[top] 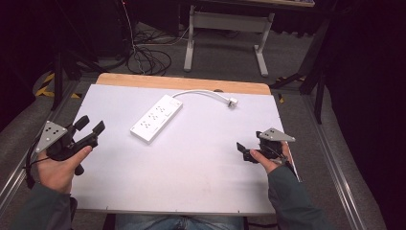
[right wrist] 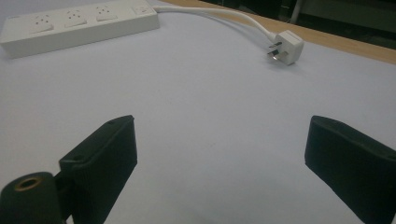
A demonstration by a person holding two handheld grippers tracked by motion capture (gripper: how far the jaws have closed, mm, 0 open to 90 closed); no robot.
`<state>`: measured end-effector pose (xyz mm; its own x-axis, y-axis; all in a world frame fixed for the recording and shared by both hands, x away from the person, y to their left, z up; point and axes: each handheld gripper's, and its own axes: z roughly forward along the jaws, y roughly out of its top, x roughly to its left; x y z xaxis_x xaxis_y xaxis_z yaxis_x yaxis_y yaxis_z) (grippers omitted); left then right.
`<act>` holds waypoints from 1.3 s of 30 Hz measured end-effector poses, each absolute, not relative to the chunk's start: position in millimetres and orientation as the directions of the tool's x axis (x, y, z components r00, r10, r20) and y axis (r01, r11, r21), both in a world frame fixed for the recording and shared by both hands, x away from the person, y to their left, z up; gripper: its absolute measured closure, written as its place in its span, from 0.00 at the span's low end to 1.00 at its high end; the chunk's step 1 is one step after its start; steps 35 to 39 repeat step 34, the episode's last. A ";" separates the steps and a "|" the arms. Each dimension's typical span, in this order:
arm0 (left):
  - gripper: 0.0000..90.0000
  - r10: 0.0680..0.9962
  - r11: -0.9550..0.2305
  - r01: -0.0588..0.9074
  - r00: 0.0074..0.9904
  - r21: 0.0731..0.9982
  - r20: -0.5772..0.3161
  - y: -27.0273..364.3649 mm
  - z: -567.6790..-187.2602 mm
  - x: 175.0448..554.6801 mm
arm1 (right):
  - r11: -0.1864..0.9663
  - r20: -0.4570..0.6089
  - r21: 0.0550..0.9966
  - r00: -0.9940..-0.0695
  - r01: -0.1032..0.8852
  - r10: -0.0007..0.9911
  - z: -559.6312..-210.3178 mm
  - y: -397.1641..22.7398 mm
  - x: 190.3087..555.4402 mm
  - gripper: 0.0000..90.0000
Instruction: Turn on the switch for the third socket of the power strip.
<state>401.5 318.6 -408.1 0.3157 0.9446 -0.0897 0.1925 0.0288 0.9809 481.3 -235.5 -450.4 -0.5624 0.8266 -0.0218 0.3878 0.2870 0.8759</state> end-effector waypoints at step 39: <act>0.01 0.939 0.051 0.186 0.326 0.981 -0.111 318.8 -406.5 400.2 | 0.288 -0.023 0.874 -0.560 0.390 0.828 -450.7 -235.6 481.2 0.11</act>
